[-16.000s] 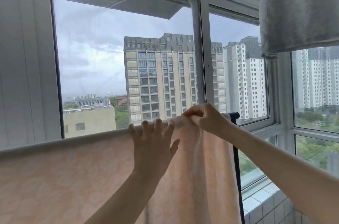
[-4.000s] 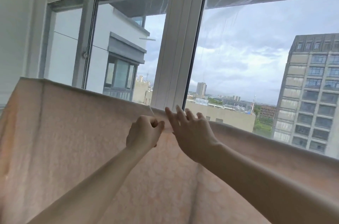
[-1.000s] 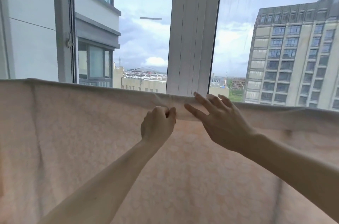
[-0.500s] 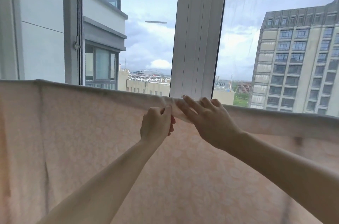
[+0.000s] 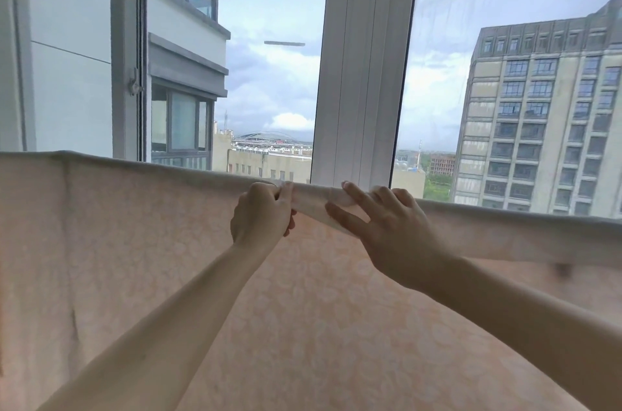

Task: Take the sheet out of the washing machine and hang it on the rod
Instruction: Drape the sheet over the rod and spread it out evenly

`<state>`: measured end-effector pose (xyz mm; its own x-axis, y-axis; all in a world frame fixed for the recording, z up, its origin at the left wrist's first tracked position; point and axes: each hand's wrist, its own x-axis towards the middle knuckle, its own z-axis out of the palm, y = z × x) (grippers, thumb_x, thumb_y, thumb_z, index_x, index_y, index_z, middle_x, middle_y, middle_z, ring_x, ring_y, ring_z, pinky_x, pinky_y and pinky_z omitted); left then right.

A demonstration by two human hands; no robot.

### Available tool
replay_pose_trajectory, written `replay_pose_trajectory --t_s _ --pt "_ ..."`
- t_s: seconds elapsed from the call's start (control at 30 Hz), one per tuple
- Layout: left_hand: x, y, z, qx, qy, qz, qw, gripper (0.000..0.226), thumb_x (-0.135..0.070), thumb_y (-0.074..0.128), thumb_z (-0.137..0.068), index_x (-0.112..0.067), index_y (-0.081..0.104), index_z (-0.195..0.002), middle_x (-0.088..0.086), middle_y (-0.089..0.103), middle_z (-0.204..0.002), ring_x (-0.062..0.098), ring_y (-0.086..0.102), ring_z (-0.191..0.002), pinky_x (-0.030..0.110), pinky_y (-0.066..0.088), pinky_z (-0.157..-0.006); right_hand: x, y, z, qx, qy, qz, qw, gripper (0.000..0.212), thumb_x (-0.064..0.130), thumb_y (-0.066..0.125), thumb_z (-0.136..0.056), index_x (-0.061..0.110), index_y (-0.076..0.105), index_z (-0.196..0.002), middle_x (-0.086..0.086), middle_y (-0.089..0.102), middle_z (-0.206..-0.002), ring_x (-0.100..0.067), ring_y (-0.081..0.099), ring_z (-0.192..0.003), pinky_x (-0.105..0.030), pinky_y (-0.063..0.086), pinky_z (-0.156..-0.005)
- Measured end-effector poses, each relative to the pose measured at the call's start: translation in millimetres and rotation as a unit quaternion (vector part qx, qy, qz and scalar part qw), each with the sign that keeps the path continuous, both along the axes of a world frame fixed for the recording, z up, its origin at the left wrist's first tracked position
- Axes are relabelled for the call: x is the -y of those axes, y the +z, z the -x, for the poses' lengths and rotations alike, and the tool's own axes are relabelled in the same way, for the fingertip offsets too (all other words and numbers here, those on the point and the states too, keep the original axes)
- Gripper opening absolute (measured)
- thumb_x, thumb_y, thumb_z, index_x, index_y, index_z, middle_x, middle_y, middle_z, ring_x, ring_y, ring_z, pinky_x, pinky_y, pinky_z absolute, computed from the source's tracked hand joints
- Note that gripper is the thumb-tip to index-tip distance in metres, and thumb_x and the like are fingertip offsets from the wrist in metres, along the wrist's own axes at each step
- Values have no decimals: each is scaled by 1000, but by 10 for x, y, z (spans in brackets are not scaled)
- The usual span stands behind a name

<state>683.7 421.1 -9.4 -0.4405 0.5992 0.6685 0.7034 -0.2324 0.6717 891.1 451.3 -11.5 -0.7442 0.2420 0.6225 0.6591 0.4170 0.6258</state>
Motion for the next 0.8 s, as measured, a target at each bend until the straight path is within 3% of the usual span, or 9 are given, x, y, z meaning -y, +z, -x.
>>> replay_pose_trajectory --t_s 0.23,0.4,0.57,0.8 --pt "21 -229 245 -15 -32 36 999 50 -33 45 -100 -16 64 -56 -5 62 -46 6 60 -40 26 54 -59 32 -28 215 -27 -12 -28 999 66 7 43 -81 22 40 -144 -22 50 -136 -38 56 -109 -52 47 -88" --pt "58 -200 304 -9 -99 48 994 50 -33 44 -99 -15 65 -57 -2 63 -47 9 60 -39 31 57 -62 -14 -43 709 -48 -27 -30 998 71 5 68 -75 14 45 -141 -23 51 -136 -40 57 -113 -54 49 -90" --pt "81 -176 440 4 -156 60 986 50 -31 42 -97 -13 65 -57 -2 64 -47 12 61 -40 34 57 -67 -79 -21 1042 -39 -47 -46 997 74 7 71 -73 13 45 -142 -22 56 -129 -37 62 -104 -48 52 -83" --pt "95 -229 565 76 -234 82 966 49 -29 43 -95 -9 66 -57 3 65 -48 17 59 -38 43 58 -69 -21 -51 1004 -41 -48 -44 997 69 1 49 -78 14 40 -145 -18 52 -136 -36 60 -102 -47 51 -83"
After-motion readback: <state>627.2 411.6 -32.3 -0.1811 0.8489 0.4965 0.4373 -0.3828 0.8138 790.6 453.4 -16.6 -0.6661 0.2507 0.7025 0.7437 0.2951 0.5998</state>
